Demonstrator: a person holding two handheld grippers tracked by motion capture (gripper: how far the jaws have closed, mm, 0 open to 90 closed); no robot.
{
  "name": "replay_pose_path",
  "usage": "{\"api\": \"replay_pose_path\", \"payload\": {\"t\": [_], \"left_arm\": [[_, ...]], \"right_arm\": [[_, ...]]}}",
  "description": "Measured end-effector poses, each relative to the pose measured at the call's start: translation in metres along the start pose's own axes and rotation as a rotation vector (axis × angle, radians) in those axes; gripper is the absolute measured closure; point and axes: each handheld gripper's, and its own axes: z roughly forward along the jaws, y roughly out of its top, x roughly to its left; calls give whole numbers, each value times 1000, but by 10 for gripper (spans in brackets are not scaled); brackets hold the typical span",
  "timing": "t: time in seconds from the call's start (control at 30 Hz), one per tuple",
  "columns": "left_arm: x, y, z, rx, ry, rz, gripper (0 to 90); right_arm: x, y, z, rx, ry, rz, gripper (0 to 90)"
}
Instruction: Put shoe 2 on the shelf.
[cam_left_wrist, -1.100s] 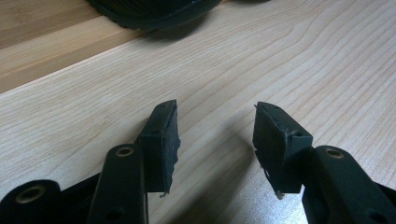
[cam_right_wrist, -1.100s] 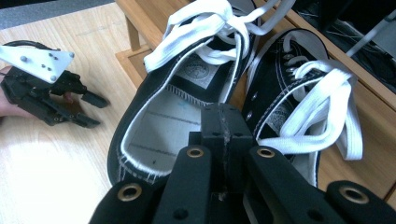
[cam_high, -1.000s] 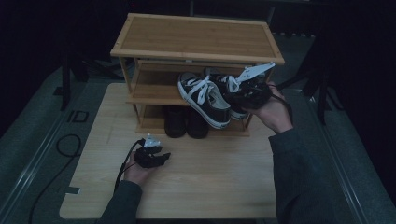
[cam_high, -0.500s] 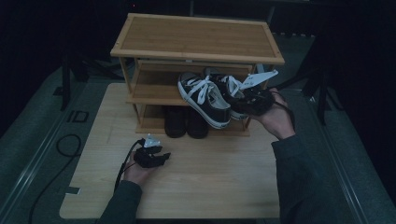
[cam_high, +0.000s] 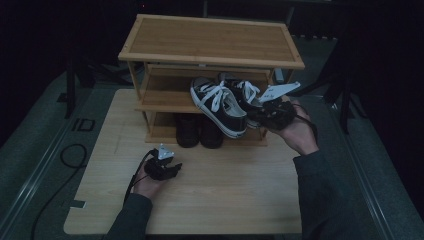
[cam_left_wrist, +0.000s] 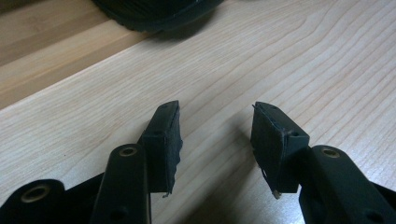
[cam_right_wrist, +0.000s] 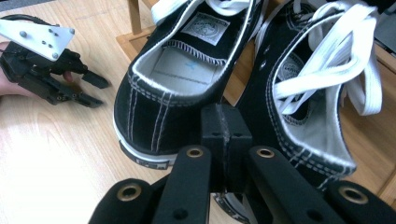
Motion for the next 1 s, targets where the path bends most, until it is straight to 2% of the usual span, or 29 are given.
{"api": "replay_pose_path", "payload": {"t": [0.13,0.37,0.57,0.7,1.0], "left_arm": [[-2,3,-4,-20,-2,-1,532],[-3,9,-12,-19,-10,14,546],[1,17,-24,-56,-36,-6,572],[1,23,-30,-54,-20,5,567],[3,38,-39,-76,-24,-2,567]], "right_arm": [[0,-4,-1,-5,3,3,899],[2,-12,-4,-3,4,2,899],[6,-22,-1,9,19,9,899],[8,-27,2,22,23,2,900],[12,-40,7,27,44,10,899]]}}
